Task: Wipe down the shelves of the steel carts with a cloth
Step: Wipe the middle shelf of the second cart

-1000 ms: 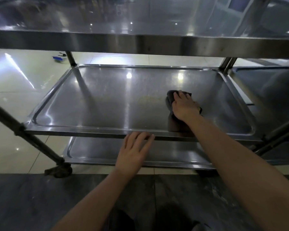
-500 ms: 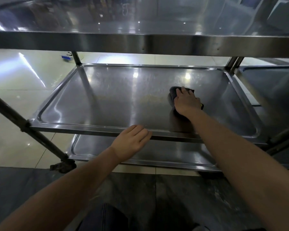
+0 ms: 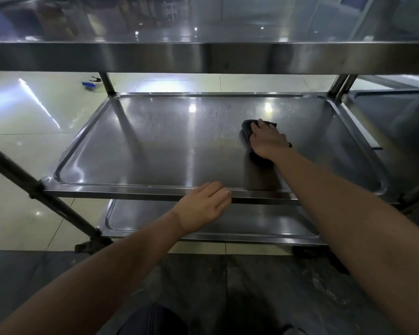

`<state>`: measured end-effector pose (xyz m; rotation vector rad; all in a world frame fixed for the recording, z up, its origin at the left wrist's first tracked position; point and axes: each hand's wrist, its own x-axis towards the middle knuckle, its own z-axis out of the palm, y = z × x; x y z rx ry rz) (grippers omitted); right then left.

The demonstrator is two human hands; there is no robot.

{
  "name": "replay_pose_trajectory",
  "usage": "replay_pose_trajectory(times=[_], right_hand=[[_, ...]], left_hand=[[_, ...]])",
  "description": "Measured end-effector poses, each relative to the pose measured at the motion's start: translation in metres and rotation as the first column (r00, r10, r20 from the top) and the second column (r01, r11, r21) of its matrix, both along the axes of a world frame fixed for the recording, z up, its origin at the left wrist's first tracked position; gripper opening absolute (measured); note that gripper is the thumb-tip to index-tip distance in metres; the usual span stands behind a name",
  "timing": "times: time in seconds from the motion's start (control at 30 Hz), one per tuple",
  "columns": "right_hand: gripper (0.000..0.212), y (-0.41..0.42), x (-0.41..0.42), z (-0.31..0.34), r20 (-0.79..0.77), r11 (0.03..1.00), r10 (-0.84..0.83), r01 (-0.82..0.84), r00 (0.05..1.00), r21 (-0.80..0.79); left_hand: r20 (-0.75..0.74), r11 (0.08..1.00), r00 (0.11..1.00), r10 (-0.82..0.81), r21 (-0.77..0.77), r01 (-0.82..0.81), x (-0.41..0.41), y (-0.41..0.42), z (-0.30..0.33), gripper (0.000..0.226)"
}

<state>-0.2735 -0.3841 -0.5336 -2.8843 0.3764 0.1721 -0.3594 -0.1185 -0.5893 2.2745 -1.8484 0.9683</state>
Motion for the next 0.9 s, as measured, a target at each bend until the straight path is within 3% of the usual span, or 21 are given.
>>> replay_pose_trajectory(times=[0.1, 0.2, 0.37, 0.43, 0.67, 0.9], right_hand=[[0.053, 0.016, 0.000, 0.001, -0.007, 1.000, 0.028, -0.028, 1.000, 0.002], [0.053, 0.024, -0.021, -0.004, 0.001, 0.999, 0.035, -0.035, 0.999, -0.025], [0.054, 0.035, -0.076, -0.018, 0.078, 0.997, 0.038, -0.032, 0.996, -0.072], [0.052, 0.043, -0.098, -0.019, 0.103, 0.997, 0.008, 0.000, 0.995, -0.076], [0.050, 0.085, -0.129, -0.012, 0.101, 0.997, -0.032, 0.039, 0.994, -0.064], [0.051, 0.102, -0.116, -0.011, 0.063, 0.998, 0.014, -0.010, 0.998, -0.056]], left_hand=[[-0.042, 0.999, 0.999, 0.011, -0.034, -0.013, -0.004, -0.009, -0.004, 0.035], [-0.072, 0.997, 0.997, 0.037, -0.069, -0.042, -0.009, -0.014, -0.007, 0.028], [-0.144, 0.985, 0.975, 0.169, -0.009, -0.172, -0.026, -0.010, -0.005, 0.064], [-0.190, 0.976, 0.960, 0.207, -0.029, -0.216, -0.030, -0.006, -0.004, 0.068], [-0.350, 0.907, 0.887, 0.302, -0.182, -0.381, -0.040, 0.046, -0.001, 0.035], [-0.415, 0.863, 0.835, 0.362, -0.191, -0.468, -0.037, 0.071, -0.009, 0.034]])
